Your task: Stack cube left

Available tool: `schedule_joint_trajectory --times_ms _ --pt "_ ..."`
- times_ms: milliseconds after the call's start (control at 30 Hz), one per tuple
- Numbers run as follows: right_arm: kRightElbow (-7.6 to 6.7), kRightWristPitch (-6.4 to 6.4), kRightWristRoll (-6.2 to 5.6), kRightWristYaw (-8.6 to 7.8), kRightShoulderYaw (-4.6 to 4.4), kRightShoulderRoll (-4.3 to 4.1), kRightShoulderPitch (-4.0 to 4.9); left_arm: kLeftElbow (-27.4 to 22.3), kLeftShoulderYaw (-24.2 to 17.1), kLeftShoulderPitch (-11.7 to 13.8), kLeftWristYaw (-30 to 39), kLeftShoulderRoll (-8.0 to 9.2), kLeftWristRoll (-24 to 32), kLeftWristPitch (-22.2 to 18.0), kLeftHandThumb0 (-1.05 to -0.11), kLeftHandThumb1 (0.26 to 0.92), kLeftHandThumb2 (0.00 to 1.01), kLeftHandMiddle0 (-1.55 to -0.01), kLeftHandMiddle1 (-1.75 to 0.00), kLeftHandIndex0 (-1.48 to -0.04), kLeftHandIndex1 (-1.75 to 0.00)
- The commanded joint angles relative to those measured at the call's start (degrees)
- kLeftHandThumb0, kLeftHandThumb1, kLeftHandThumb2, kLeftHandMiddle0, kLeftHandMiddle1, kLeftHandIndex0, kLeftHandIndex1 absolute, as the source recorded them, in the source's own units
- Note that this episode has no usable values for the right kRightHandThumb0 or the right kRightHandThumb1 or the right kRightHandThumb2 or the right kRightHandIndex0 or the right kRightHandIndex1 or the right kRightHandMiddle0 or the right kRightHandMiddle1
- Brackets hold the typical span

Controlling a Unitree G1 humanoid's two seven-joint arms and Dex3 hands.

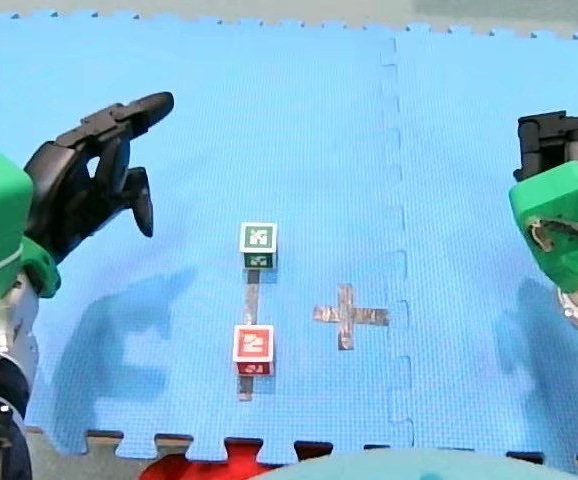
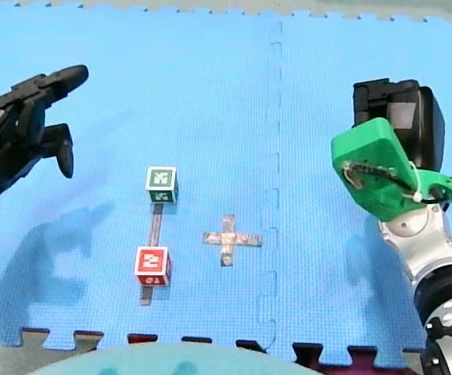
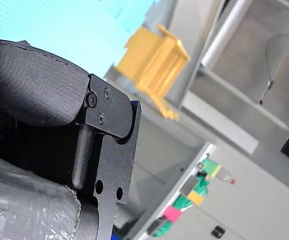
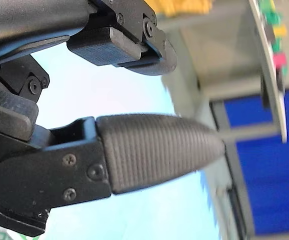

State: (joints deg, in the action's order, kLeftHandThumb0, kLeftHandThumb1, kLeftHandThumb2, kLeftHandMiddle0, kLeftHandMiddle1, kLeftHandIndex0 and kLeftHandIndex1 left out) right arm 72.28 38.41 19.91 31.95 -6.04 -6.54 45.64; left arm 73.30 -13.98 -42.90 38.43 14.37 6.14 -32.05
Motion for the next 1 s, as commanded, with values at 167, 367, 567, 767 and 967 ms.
schedule_joint_trajectory --times_ms 167,367,567,767,967 --pt "0.10 -0.16 0.04 0.26 -0.07 -0.07 0.16 -0.1 0.6 0.4 1.5 3.59 -1.0 0.4 -0.995 0.715 0.00 -0.91 -1.75 -0.60 -0.03" --pt "0.05 -0.22 0.14 0.47 -0.17 -0.11 0.24 -0.9 2.0 0.7 -2.8 4.38 -2.8 1.3 -0.935 0.662 0.00 -0.92 -1.75 -0.62 -0.02" --pt "0.22 -0.33 -0.12 0.27 0.10 -0.22 0.37 -2.3 4.4 1.2 -9.2 4.83 -5.8 1.3 -0.912 0.651 0.00 -0.91 -1.75 -0.55 0.00" --pt "0.26 -0.39 -0.27 0.41 0.31 -0.17 0.42 -2.6 5.0 1.2 -9.4 5.28 -5.9 1.7 -0.833 0.641 0.00 -0.89 -1.75 -0.53 0.00" --pt "0.26 -0.42 -0.02 1.08 0.20 -0.13 0.45 -2.4 5.2 1.4 -5.8 6.54 -5.5 1.7 -0.792 0.643 0.00 -0.89 -1.75 -0.53 -0.01"
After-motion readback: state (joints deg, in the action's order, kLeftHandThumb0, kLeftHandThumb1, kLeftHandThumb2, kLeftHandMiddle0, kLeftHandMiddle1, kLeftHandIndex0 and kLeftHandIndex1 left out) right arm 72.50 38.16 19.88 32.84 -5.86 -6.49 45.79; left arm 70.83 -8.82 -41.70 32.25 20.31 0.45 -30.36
